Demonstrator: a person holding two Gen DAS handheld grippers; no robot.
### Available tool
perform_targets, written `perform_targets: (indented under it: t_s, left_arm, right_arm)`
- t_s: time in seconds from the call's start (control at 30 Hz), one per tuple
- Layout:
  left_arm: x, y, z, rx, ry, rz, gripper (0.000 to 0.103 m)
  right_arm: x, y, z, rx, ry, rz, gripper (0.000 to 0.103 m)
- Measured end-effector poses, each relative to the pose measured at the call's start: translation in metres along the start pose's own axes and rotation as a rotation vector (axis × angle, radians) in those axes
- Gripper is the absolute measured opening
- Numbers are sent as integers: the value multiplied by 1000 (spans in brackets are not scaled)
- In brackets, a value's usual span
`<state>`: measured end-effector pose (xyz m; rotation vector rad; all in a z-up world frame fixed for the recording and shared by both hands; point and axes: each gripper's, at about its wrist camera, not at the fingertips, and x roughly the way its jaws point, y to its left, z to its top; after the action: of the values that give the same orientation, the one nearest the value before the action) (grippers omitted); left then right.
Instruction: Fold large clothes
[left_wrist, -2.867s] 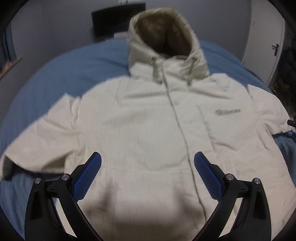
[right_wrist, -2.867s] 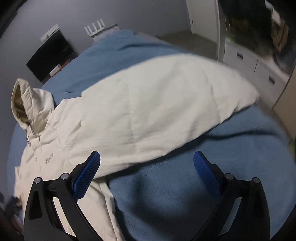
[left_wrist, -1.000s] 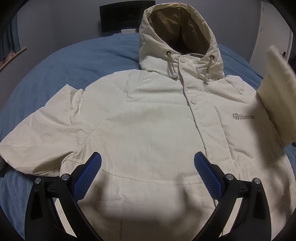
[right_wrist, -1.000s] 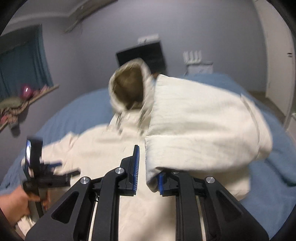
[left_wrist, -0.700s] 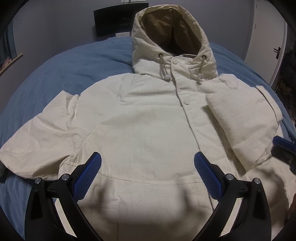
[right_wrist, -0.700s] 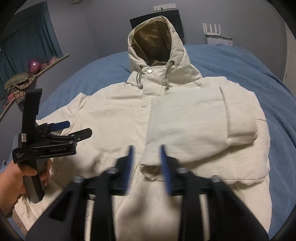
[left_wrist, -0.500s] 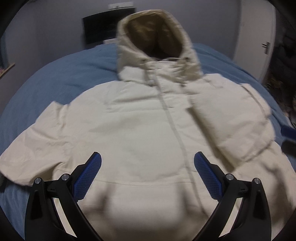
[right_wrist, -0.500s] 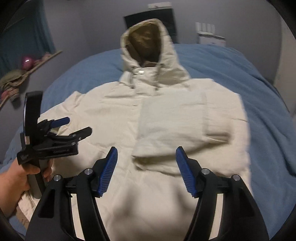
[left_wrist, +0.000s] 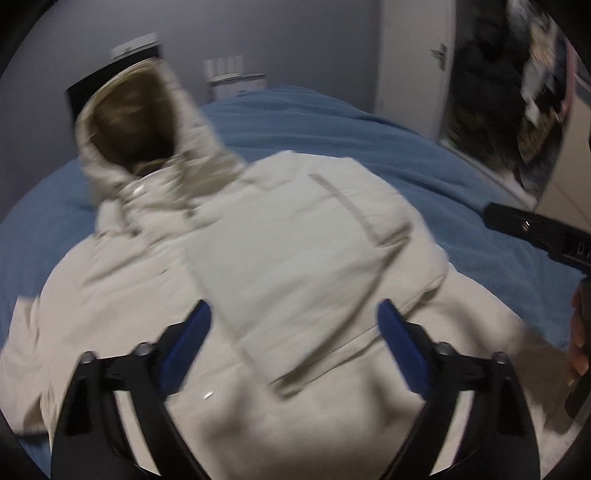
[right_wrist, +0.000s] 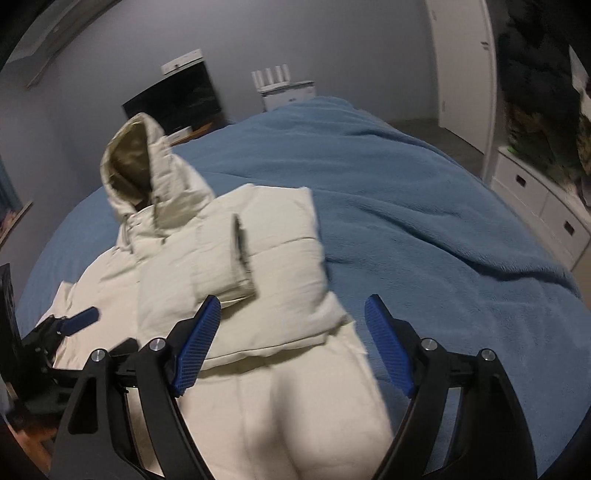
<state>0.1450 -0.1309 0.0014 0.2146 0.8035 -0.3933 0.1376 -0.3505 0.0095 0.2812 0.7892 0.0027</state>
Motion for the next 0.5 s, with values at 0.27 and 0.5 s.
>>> perform_targets:
  t_s: [0.27,0.5]
  left_arm:
    - [52,-56,12,192,67,95,54]
    - [39,-48,16,213,22,77,12]
  right_arm:
    - [10,-21,13,37,-18,-38,84]
    - [5,-22,17,13,-106,-76,95]
